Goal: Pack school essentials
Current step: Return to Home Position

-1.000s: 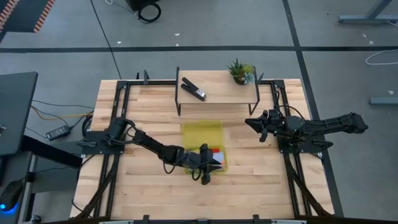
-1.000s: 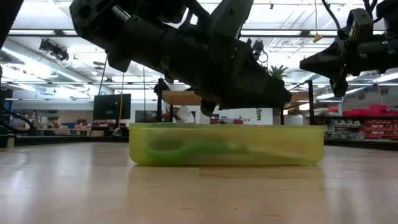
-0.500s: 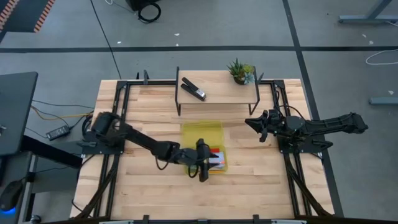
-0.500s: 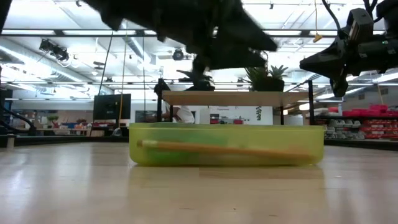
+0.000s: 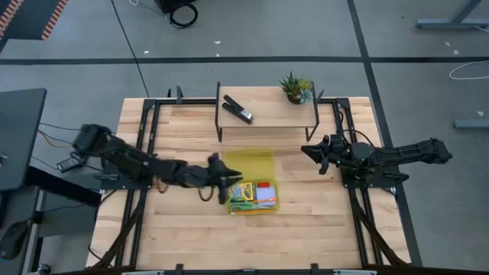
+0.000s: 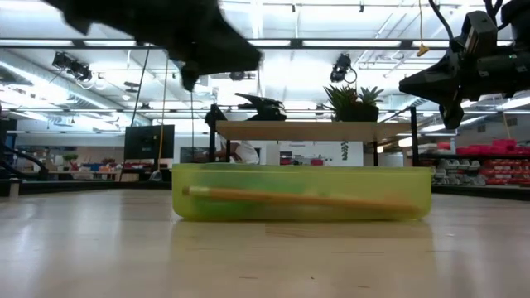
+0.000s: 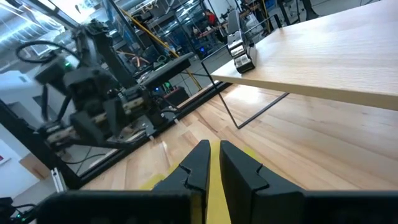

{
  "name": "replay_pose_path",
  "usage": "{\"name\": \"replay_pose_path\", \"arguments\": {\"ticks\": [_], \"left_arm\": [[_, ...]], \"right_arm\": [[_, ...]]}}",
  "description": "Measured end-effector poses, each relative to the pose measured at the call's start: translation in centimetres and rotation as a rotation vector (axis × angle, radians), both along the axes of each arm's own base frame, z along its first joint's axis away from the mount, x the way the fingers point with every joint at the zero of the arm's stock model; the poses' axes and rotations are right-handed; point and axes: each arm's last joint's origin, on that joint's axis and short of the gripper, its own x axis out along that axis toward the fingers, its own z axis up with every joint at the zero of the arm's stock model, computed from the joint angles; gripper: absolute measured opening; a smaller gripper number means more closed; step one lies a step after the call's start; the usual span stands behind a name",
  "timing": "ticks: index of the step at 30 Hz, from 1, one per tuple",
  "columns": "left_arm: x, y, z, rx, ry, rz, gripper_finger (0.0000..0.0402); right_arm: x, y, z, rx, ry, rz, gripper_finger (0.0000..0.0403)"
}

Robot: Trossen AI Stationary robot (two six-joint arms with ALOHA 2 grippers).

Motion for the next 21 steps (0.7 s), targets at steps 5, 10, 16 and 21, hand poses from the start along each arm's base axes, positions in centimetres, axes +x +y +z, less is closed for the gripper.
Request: {"name": "replay_pose_path", "arguments": {"ticks": [5, 10, 16, 21], "left_arm": [[-4.1, 1.9, 0.7, 0.004, -0.053, 0.078, 0.0079], [-7.4, 4.0, 1.1, 0.004, -0.107, 0.161, 0.0064], [-10.9, 6.4, 1.2, 0.012, -0.189, 0.252, 0.0027], [-13.8, 7.7, 0.7, 0.008, -0.28, 0.306, 0.0005]], "right_arm": [[0.0, 0.0, 0.0, 0.0, 0.001, 0.001, 0.0042], [0.0, 0.0, 0.0, 0.0, 0.001, 0.0, 0.0042], [0.0, 0.0, 0.0, 0.0, 0.001, 0.0, 0.0042], [0.0, 0.0, 0.0, 0.0, 0.001, 0.0, 0.0042]]}}
